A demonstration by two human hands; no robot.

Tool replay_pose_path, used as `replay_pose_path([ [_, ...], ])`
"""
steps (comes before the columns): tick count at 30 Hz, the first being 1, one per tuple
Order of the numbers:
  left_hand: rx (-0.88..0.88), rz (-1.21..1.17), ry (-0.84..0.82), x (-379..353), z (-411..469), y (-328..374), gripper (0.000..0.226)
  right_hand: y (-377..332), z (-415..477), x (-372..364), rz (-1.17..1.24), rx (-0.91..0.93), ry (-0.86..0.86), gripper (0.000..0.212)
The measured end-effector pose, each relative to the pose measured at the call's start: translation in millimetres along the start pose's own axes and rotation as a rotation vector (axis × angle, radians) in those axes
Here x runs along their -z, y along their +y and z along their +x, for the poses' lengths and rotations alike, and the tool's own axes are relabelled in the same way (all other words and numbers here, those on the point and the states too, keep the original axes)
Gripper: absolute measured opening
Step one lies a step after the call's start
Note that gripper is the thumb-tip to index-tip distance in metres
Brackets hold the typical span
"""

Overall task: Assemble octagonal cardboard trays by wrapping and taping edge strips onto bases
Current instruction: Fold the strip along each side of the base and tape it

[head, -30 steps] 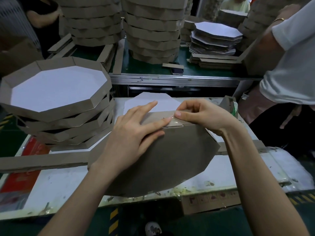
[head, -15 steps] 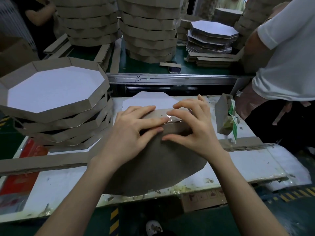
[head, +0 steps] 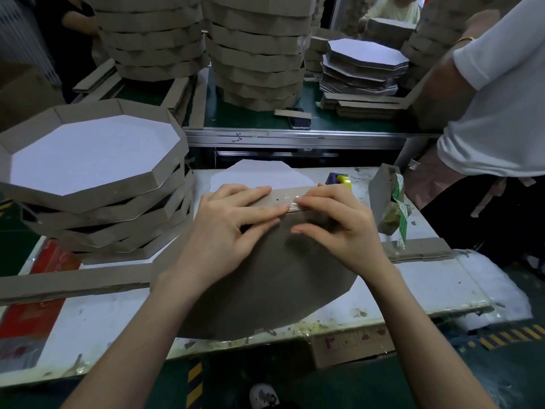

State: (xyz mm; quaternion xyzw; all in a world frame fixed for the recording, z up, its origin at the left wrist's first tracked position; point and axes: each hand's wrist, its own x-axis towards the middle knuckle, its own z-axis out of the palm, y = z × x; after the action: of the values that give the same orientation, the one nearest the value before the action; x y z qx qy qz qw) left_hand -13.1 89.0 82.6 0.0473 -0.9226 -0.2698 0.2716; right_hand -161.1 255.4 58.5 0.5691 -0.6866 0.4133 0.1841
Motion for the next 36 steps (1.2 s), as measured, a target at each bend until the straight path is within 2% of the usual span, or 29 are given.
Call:
replay_pose_path([
  [4,-0.023,-0.020,0.019,-0.8,-0.1,1.0,0.027,-7.0,10.3,1.8,0.123,-0.216,0.096,0.021],
  [10,0.001,-0.035,0.025,-1.1,-1.1,3.4,0.026,-10.2,20.9,5.8,0.212,-0.420,-0.119,0.010],
  [13,0.053,-0.002,0.018,-0.9,3.6,13.9,0.026,-9.1,24.2,13.1,0.295,-0.445,-0.191,0.005],
  [19,0.023,0.149,0.065,-9.2,22.9,28.1,0.026,-2.8,29.6,21.8,0.376,-0.445,-0.228,0.022],
  [21,-0.005,0.187,0.033,-9.6,24.3,24.3,0.030,9.9,33.3,24.2,0.474,-0.552,-0.125,0.021],
  [23,-0.047,0.246,-0.013,-10.0,25.2,22.2,0.030,35.9,38.5,24.8,0.551,-0.690,0.064,0.021],
  [25,-0.038,0.248,-0.056,-9.8,25.8,21.7,0.027,76.8,39.8,19.8,0.516,-0.866,0.236,0.021],
  [27,-0.013,0.236,-0.091,-10.2,27.4,21.5,0.028,130.9,32.1,9.8,0.389,-1.098,0.309,0.020],
  [31,0.022,0.265,-0.161,-9.4,32.6,22.3,0.033,221.1,-5.3,-11.2,0.134,-1.506,0.164,0.042],
  [36,0.012,0.366,-0.202,-11.7,39.4,19.2,0.050,263.4,-34.8,-30.0,0.037,-1.665,-0.178,0.047],
])
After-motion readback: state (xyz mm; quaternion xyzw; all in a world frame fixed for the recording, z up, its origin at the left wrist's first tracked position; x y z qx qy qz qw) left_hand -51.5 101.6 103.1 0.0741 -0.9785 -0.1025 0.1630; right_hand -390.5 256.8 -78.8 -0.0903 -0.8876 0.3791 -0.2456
